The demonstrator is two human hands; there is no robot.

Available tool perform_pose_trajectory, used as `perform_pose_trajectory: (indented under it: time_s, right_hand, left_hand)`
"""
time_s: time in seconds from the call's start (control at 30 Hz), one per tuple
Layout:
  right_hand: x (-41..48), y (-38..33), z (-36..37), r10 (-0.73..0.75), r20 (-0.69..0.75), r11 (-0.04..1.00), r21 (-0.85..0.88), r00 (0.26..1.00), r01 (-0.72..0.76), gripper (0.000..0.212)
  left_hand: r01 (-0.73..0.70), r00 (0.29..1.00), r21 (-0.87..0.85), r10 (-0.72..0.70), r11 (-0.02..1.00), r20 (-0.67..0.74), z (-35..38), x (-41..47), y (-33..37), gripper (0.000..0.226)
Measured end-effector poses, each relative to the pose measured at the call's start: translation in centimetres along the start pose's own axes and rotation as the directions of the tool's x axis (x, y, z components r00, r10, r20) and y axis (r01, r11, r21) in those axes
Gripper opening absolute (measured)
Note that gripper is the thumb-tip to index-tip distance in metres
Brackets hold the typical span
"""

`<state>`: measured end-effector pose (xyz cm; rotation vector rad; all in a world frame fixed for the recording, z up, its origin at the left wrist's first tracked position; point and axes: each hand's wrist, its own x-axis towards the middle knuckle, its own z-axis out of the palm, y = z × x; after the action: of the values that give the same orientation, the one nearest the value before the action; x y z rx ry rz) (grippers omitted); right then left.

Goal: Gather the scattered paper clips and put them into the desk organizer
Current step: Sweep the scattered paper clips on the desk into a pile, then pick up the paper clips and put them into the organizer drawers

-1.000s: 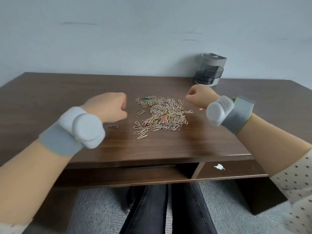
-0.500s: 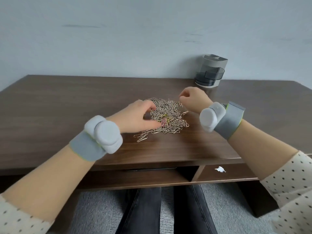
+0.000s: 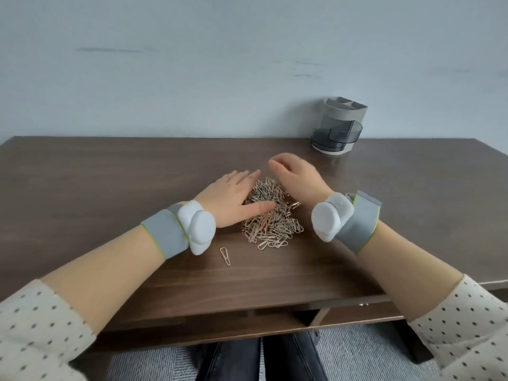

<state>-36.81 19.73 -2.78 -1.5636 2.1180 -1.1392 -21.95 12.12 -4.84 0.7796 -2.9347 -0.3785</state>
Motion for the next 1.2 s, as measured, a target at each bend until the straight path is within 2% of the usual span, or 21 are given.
perform_pose_trajectory:
  time_s: [0.07, 0.13, 0.2, 0.3, 0.37, 0.43, 0.6, 0.7, 0.87, 1.0, 1.2]
  right_hand:
    - [0.9, 0.8, -1.4, -0.013, -0.276, 1.000, 0.005, 0.961, 0.015, 0.018]
    - [1.5, 1.9, -2.5, -0.001, -0.482, 1.000, -0.026, 0.876, -0.013, 0.019]
    - [2.6, 3.2, -3.6, 0.020, -0.616, 0.993, -0.077, 0.787, -0.086, 0.031]
    - [3.9, 4.9, -4.3, 0.124, -0.694, 0.987, 0.011, 0.709, -0.161, 0.055]
    - [4.7, 5.9, -4.6, 0.169, -0.669, 0.986, 0.113, 0.724, -0.126, 0.064]
    - [4.9, 6.8, -4.5, 0.185, -0.621, 0.980, 0.171, 0.762, -0.099, 0.063]
    - [5.8, 8.2, -5.3, 0.127, -0.593, 0.991, 0.106, 0.795, -0.080, 0.031]
    - [6.0, 8.1, -6.1, 0.073, -0.536, 0.997, 0.053, 0.841, -0.053, 0.022]
    - [6.3, 6.5, -5.1, -0.010, -0.409, 1.000, -0.001, 0.913, 0.011, 0.020]
    - [6.2, 2.9, -2.6, -0.111, -0.207, 0.993, -0.054, 0.972, 0.102, 0.026]
    - [5.7, -1.0, -0.1, -0.155, -0.067, 0.987, -0.057, 0.986, 0.151, 0.041]
  left_hand:
    - [-0.036, 0.999, -0.200, 0.038, 0.979, 0.006, -0.4, 0.9, 0.1, 0.099]
    - [-0.047, 0.999, -0.332, 0.053, 0.942, 0.009, -0.8, 1.5, 0.5, 0.095]
    - [-0.058, 0.998, -0.375, 0.056, 0.925, -0.015, -1.3, 3.1, 0.8, 0.086]
    - [-0.114, 0.992, -0.333, 0.090, 0.936, -0.086, -2.2, 6.1, 1.3, 0.057]
    - [-0.132, 0.987, -0.316, 0.097, 0.940, -0.125, -2.8, 8.6, 1.7, 0.050]
    - [-0.123, 0.988, -0.359, 0.080, 0.925, -0.132, -3.1, 10.6, 2.5, 0.050]
    - [-0.187, 0.980, -0.418, 0.139, 0.889, -0.143, -3.0, 15.4, 5.5, 0.051]
    - [-0.211, 0.972, -0.425, 0.140, 0.881, -0.191, -2.6, 16.5, 5.9, 0.043]
    - [-0.145, 0.956, -0.459, 0.004, 0.876, -0.293, -2.3, 15.4, 3.6, 0.037]
    - [-0.033, 0.946, -0.476, -0.126, 0.879, -0.299, -3.0, 12.5, -0.1, 0.045]
    - [0.017, 0.915, -0.586, -0.248, 0.810, -0.317, -4.3, 8.2, -3.8, 0.045]
